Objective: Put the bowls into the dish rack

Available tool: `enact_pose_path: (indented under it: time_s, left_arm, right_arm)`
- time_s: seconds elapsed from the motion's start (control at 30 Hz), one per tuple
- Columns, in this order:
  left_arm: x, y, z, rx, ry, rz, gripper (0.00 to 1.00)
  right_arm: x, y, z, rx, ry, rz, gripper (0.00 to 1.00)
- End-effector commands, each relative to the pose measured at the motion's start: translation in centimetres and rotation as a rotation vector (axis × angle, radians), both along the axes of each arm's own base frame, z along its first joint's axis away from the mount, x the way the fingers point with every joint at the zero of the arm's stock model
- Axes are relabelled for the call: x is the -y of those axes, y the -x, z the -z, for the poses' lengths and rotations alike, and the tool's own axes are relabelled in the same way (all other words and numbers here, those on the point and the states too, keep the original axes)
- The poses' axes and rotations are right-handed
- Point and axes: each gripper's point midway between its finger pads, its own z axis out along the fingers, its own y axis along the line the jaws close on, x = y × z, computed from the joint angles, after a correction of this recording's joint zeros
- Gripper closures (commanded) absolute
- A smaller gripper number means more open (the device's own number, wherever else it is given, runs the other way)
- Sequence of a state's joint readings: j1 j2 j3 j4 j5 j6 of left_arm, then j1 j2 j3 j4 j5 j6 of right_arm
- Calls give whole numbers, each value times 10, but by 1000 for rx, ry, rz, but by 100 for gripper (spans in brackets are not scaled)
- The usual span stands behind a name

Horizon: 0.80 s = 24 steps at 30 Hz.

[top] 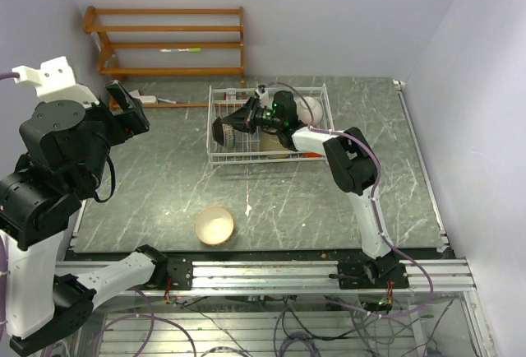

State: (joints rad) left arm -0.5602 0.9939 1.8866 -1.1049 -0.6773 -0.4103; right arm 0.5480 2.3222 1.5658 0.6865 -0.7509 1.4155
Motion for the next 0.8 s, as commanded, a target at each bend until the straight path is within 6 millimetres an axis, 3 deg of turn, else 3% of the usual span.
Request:
enact_pose_path:
  time_s: [0.0, 0.33, 0.37, 0.47, 0.77]
  left_arm:
    - [-3, 1, -10, 28, -3, -8, 1]
    - [-2, 0, -10, 25, -16, -3, 1]
    - [-2, -1, -9, 22, -19, -3, 1]
    - [0, -3, -8, 19, -21, 2, 1]
    - [5, -6, -6, 18, -20, 16, 1]
  right_arm:
    - [6, -3, -1, -4, 3, 14, 99]
    - [34, -5, 26, -82, 91, 69, 90]
    - [46, -14, 27, -85, 94, 92, 89]
    - [56, -18, 31, -88, 114, 107, 87]
    - [68, -19, 32, -73, 184, 113, 77]
